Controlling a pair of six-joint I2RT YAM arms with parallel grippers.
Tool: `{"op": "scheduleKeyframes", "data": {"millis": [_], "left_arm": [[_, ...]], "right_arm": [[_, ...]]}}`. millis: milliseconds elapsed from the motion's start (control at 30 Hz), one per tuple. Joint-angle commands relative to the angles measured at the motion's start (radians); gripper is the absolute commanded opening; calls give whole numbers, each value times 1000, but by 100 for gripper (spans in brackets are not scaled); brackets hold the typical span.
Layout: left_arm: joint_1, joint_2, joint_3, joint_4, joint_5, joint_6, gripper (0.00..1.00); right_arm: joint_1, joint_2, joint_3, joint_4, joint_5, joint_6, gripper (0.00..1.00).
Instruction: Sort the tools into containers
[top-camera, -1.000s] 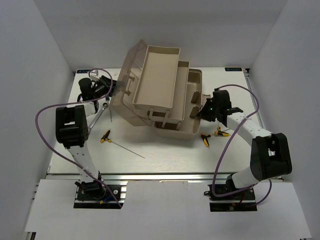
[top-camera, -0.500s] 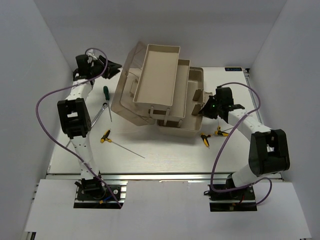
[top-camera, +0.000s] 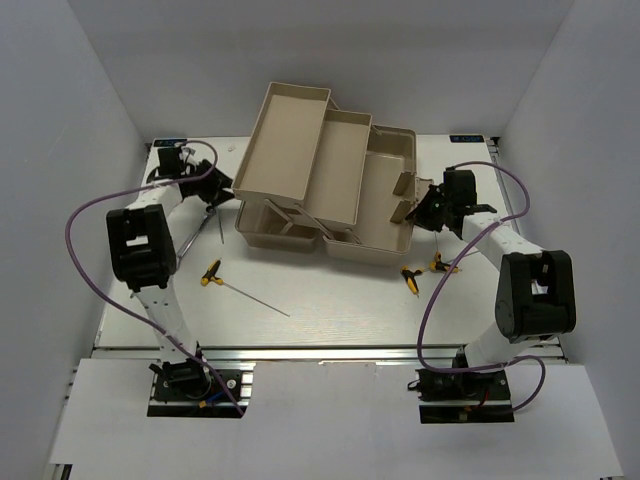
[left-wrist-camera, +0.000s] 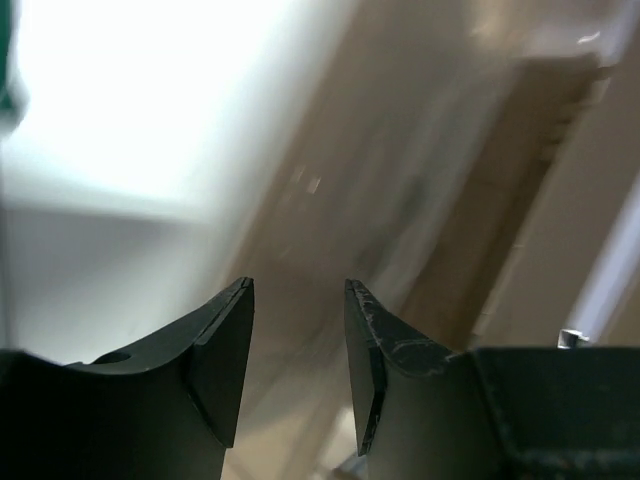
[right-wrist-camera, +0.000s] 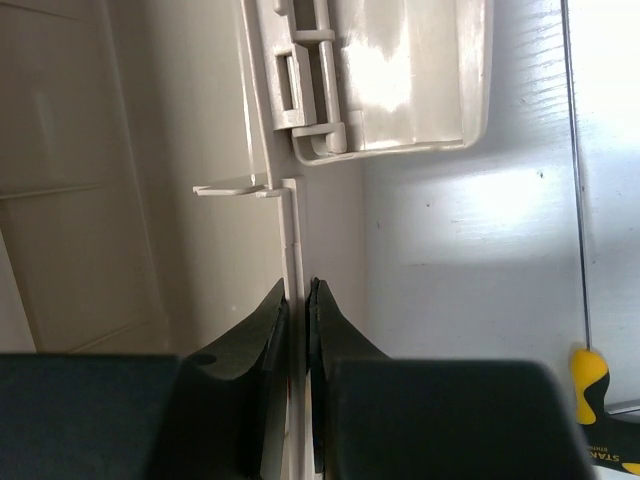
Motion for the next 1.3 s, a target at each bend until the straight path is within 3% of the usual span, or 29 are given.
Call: {"op": "scheduleKeyframes", "data": {"millis": [0,200,333,433,533,600,700,900,1000,1100,1267], "left_arm": [[-1,-202,-126,35,-50,36,51],[-1,-427,-249,-72,-205,123,58],[-1,-655,-379,-121,-324,134,73],[-1,-812,-485,-152,-358,105,77],[-1,-941,-577,-153,-391,48,84],[-1,-1053,-666,-150,-398,11,96],[-1,-1145,-743,-167,-366,-19,98],[-1,-1242,-850,-190,-317,-79,98],[-1,-1279,-872,-211,-323,-110,98],[-1,-1308,-872,-267,-349,-136,97],[-1,-1340,-878,-417,-401,-219,95]], "right_arm": [[-23,26,-16,-9,45,62,0],[-22,69,17,4,-102,48,0],[-19,74,55,24,-225,-62,33],[-22,57,87,8,-289,-148,56],[-22,8,86,-13,-360,-274,70],[-22,-44,77,-41,-406,-392,79],[-22,-122,57,-99,-519,-593,86],[-23,-309,-52,-260,-585,-913,87],[-25,-406,-97,-345,-482,-1070,88],[-61,-491,-144,-351,-389,-1109,89],[-114,-505,-167,-368,-218,-933,84]]}}
